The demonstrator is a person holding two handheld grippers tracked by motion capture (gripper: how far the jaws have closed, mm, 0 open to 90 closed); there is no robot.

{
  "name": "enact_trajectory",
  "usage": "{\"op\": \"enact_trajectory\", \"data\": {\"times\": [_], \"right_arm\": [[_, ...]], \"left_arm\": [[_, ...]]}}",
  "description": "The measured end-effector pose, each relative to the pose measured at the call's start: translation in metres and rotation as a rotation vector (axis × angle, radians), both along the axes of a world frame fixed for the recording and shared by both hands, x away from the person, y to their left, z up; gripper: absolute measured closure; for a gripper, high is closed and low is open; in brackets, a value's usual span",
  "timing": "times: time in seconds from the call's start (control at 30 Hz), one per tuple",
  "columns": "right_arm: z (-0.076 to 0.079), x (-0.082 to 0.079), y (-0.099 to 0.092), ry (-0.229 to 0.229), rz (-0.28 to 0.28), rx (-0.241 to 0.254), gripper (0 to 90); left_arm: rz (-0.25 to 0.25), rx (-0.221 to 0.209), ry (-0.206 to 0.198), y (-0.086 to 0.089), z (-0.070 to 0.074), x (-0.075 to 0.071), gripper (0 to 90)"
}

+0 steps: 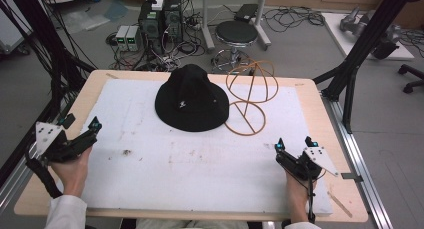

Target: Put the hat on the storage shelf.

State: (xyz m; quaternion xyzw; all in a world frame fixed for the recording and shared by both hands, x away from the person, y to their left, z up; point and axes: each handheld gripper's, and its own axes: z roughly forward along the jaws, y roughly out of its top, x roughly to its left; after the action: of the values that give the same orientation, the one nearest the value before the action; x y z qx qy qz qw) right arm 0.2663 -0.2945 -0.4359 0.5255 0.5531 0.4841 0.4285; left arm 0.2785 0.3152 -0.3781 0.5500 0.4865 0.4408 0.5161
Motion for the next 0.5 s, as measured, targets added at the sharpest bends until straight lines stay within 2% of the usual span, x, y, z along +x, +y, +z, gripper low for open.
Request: {"op": "enact_trajectory", "data": {"times": [0.03,0.07,0.17,0.23,0.3,0.4,0.43,0.5], "right_arm": [[0.0,0.0,0.0,0.001,0.0,-0.002,8.4],[0.0,0.0,0.0,0.001,0.0,-0.002,8.4],[0.0,0.001,-0.001,0.0,0.004,-0.003,8.4],[-0.001,0.001,-0.001,0.003,0.006,0.0,8.4],[-0.001,0.001,-0.001,0.004,0.009,0.003,8.4],[-0.001,0.001,-0.001,0.004,0.013,0.015,8.4],[-0.001,0.002,-0.002,0.002,0.016,0.025,8.4],[-0.001,0.002,-0.002,0.005,0.014,0.032,8.4]], "left_arm": [[-0.02,0.013,0.018,-0.006,0.007,0.009,26.1],[-0.02,0.013,0.018,-0.006,0.007,0.009,26.3],[-0.054,0.02,0.04,-0.019,0.018,0.025,26.5],[-0.067,0.02,0.045,-0.024,0.02,0.03,26.6],[-0.104,0.011,0.067,-0.036,0.028,0.042,26.6],[-0.118,0.009,0.071,-0.043,0.031,0.05,27.0],[-0.126,0.005,0.081,-0.05,0.036,0.06,27.0],[-0.132,-0.005,0.085,-0.053,0.037,0.065,27.3]]}}
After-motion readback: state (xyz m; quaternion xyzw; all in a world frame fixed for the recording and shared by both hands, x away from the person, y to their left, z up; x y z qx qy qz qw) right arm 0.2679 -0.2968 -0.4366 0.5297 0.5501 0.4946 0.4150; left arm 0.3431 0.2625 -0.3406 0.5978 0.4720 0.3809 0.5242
